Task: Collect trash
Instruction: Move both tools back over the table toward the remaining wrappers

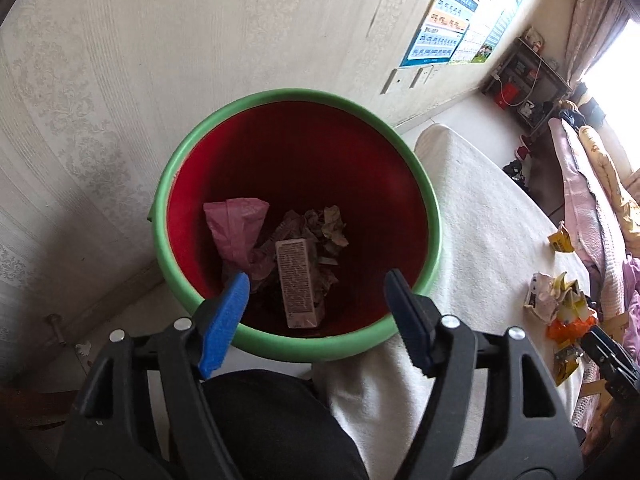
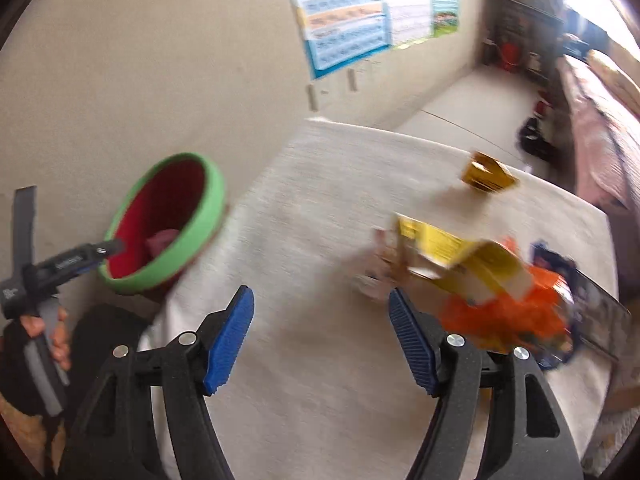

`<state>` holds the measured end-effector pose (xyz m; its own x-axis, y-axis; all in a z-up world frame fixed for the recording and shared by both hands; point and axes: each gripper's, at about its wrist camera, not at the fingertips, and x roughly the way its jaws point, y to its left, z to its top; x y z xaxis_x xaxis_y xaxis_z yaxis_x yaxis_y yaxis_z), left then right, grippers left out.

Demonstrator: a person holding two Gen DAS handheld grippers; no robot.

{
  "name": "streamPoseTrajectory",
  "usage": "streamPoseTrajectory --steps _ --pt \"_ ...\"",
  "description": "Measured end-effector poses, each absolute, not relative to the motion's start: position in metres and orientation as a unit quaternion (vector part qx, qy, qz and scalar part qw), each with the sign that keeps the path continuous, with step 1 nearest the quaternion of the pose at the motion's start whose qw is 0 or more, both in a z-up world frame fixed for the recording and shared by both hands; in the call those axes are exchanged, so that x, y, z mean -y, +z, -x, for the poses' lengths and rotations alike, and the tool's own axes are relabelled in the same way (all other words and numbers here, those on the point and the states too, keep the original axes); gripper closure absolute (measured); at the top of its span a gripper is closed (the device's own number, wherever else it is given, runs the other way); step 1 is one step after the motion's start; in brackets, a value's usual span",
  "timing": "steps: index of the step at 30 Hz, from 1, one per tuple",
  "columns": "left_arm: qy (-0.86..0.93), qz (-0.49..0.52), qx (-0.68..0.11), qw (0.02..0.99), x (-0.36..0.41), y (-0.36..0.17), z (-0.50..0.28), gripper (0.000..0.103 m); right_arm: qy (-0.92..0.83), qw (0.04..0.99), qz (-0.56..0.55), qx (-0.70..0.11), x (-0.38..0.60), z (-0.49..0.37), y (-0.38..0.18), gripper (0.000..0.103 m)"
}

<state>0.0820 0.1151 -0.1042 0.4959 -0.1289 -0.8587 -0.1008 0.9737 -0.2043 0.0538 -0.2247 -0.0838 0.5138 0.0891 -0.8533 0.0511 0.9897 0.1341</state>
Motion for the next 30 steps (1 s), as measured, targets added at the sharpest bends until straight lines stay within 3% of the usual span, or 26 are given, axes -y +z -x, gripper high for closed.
streamPoseTrajectory --steps 9,11,13,22,24,26,27,28,29,30 --pt "-0.112 0.050 -0.520 0.845 -0.008 -0.110 -0.079 0.033 -0.080 0.823 -0.154 -0.541 0.314 -0.010 -0.135 0.033" --pt "-0.143 0.034 -0.519 0.842 0.022 -0.106 -0.077 0.033 -0.069 0.820 -0.172 -0.541 0.316 -0.009 -0.143 0.041" --pt "-0.178 0.007 -0.514 0.839 0.055 -0.103 -0.076 0.033 -0.053 0.821 -0.174 -0.541 0.313 -0.006 -0.146 0.067" --pt "-0.231 -0.079 -0.532 0.811 0.154 -0.135 -0.098 0.033 -0.008 0.830 -0.175 -0.529 0.294 0.011 -0.144 0.068" --pt "-0.235 -0.088 -0.537 0.805 0.163 -0.141 -0.100 0.039 -0.007 0.832 -0.174 -0.526 0.293 0.007 -0.146 0.068" --pt "-0.242 -0.084 -0.552 0.793 0.166 -0.148 -0.103 0.063 -0.005 0.834 -0.174 -0.524 0.293 0.007 -0.145 0.068" --pt "-0.244 -0.079 -0.557 0.790 0.166 -0.150 -0.101 0.070 -0.004 0.834 -0.172 -0.524 0.292 0.007 -0.144 0.068" --pt "-0.243 -0.078 -0.562 0.787 0.165 -0.150 -0.101 0.086 -0.003 0.834 -0.172 -0.524 0.292 0.007 -0.144 0.068" --pt "-0.239 -0.082 -0.564 0.786 0.163 -0.152 -0.099 0.094 -0.001 0.834 -0.171 -0.524 0.292 0.006 -0.144 0.068" --pt "-0.239 -0.082 -0.565 0.786 0.159 -0.151 -0.098 0.095 0.001 0.835 -0.170 -0.524 0.291 0.006 -0.144 0.068"
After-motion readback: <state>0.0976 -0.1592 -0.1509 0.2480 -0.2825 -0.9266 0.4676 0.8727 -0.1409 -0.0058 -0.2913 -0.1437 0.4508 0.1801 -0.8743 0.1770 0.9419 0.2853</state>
